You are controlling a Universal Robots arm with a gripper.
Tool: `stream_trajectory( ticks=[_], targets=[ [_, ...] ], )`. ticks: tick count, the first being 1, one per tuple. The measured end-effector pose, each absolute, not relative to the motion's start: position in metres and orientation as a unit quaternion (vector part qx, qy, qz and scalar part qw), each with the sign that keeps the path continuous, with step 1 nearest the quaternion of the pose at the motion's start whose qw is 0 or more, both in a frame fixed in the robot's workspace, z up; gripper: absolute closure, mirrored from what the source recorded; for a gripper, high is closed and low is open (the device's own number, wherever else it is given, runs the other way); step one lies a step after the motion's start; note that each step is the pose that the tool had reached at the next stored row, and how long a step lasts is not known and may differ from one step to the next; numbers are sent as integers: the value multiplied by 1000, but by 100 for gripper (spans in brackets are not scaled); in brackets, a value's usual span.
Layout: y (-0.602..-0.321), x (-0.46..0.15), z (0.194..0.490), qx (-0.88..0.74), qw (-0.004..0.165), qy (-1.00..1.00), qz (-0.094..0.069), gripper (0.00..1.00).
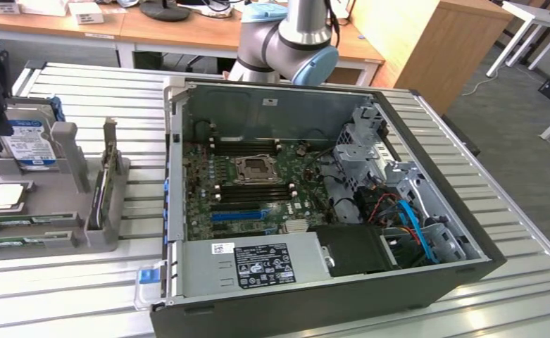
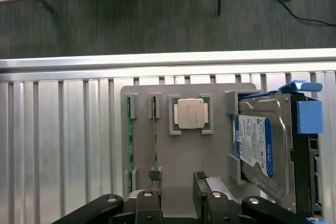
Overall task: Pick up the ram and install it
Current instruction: 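Pick up the ram and move it above insertion slot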
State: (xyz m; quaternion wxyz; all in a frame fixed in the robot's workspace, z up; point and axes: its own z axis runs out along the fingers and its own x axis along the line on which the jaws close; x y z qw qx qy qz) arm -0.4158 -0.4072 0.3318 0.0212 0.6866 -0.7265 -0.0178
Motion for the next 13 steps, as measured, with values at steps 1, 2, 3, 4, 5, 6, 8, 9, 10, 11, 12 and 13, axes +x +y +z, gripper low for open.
stream_trajectory(
  ticks=[1, 2, 3, 4, 5, 6, 8, 9, 10, 11, 12, 13],
  targets=[
    [-407, -416, 330, 687, 21, -726, -18, 63],
    [-407, -416, 328, 687, 21, -726, -18, 63],
    [-407, -416, 326, 687, 21, -726, -18, 63],
    [-407, -416, 325, 687, 21, -726, -18, 63],
    [-407, -416, 323, 687, 21, -726, -18, 63],
    [-407, -416, 321, 687, 21, -726, -18, 63],
    [-407, -416, 318, 687, 21, -726, -18, 63],
    [-407, -416, 316, 687, 21, -726, -18, 63],
    [-407, -416, 315, 687, 21, -726, -18, 63],
    [-407, -416, 314, 687, 21, -726, -18, 63],
    [-407, -416, 312, 687, 21, -726, -18, 63],
    [-407, -416, 311, 688, 21, -726, -18, 63]
  ],
)
